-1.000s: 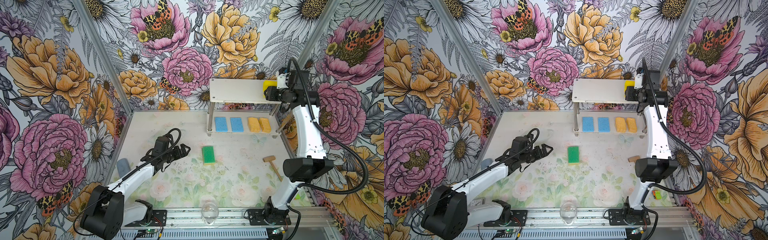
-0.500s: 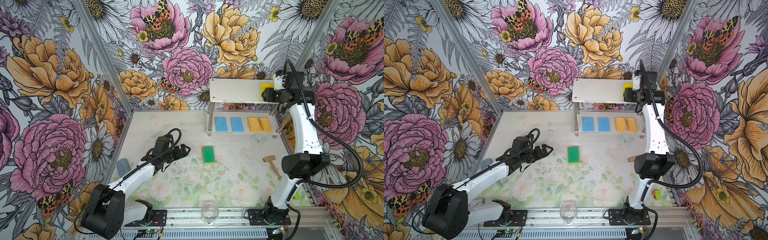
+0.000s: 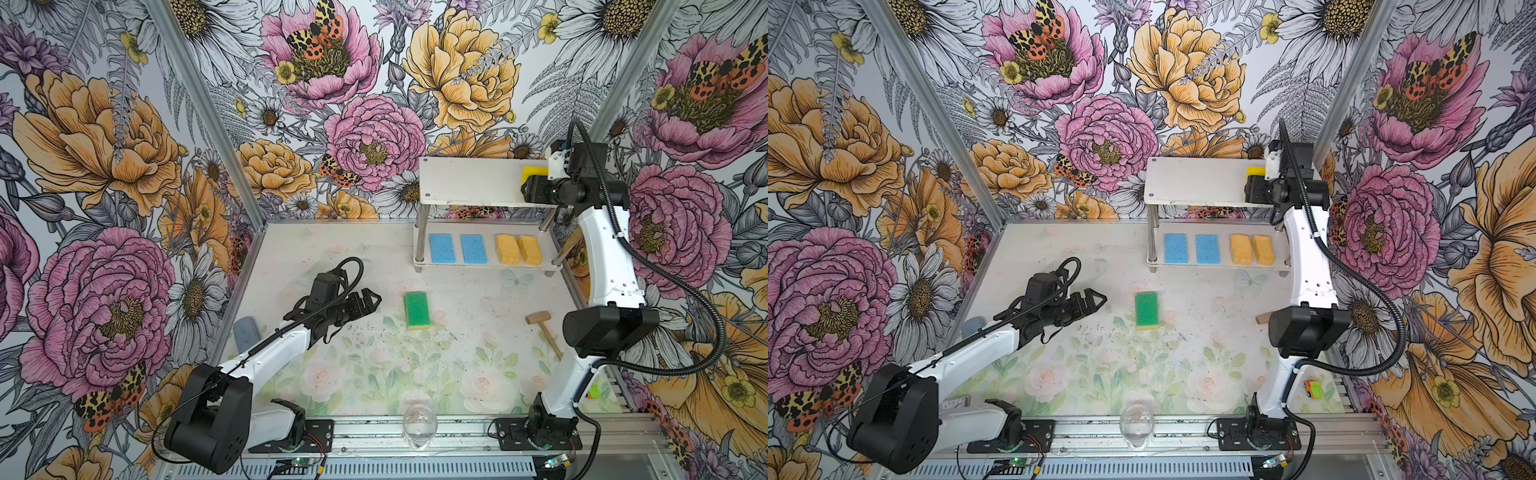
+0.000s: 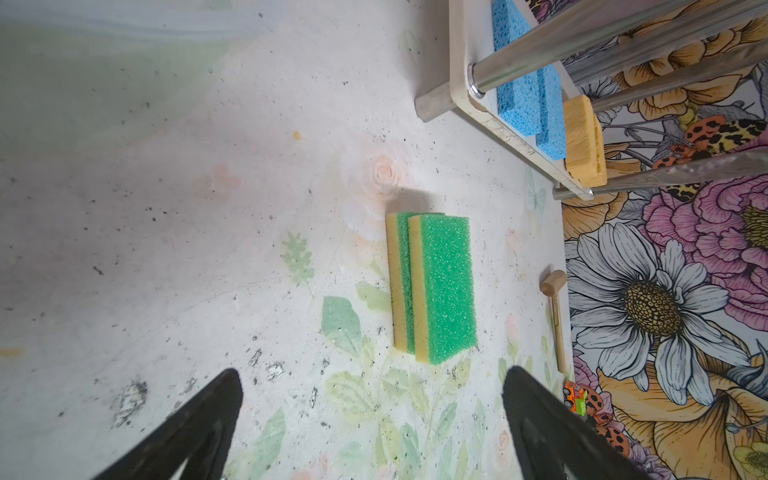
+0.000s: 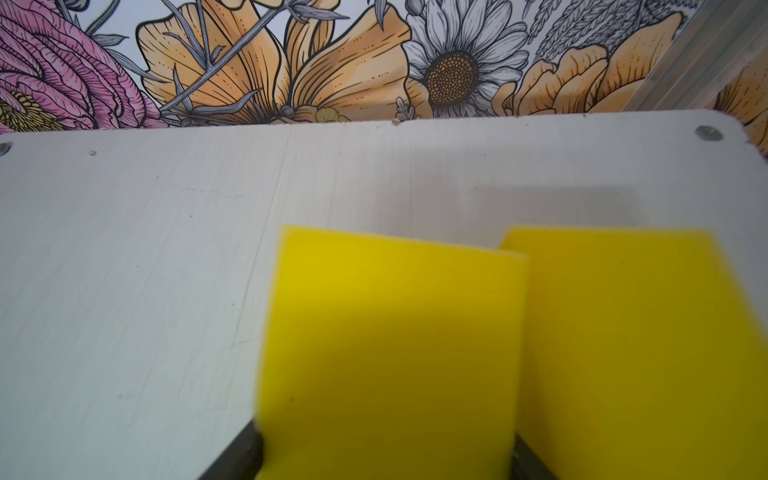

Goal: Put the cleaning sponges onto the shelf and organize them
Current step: 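Lower the sponge onto the top shelf beside the first yellow sponge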

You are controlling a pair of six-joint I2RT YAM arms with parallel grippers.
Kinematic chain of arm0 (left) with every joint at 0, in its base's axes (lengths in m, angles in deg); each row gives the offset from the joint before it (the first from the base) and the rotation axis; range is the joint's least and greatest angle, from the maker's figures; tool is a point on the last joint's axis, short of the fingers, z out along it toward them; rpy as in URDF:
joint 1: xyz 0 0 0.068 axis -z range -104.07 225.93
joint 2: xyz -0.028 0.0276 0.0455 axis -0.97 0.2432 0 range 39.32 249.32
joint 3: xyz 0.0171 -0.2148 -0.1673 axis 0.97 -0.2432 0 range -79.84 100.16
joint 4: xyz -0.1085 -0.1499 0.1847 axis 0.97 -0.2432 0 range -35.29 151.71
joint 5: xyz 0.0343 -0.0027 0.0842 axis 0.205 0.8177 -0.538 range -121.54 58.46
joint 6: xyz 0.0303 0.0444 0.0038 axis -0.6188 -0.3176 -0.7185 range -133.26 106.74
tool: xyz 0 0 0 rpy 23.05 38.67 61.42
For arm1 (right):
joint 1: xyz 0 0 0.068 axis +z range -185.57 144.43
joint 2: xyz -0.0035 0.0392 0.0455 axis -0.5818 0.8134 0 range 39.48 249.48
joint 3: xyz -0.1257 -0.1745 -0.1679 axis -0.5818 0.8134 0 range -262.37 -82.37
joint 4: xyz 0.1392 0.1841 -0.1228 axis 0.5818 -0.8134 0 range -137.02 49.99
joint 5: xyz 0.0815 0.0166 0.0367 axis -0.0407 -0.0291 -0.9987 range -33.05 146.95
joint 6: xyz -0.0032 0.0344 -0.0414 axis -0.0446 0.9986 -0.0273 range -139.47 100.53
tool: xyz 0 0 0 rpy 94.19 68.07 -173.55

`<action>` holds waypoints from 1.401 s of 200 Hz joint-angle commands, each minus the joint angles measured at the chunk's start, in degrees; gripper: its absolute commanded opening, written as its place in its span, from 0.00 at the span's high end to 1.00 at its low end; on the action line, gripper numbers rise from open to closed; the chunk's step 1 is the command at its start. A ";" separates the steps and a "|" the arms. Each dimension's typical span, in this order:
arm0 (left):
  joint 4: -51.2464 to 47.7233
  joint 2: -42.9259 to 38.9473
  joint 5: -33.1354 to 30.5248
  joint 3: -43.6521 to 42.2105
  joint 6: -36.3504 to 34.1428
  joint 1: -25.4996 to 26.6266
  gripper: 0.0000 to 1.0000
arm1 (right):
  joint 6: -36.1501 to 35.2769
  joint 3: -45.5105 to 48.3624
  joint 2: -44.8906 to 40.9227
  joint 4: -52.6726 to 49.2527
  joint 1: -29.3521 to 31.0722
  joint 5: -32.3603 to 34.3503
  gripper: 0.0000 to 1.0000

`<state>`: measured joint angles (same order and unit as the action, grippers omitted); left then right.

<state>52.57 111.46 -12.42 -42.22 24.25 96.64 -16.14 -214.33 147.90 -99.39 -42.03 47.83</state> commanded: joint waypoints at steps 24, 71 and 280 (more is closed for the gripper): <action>0.97 0.20 0.56 0.88 -0.33 -0.41 0.01 | 0.04 -2.59 1.27 0.31 -0.29 0.00 0.28; 1.15 -0.20 0.49 0.25 -0.22 -0.43 0.01 | 0.47 -3.78 1.71 0.34 -0.13 0.01 0.26; 1.06 -1.17 0.33 -0.36 -0.25 -0.55 0.01 | 0.31 -4.36 3.20 0.41 0.37 -0.31 0.22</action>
<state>52.59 111.44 -12.42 -42.24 24.25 96.61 -15.94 -217.24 150.62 -99.39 -42.03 47.83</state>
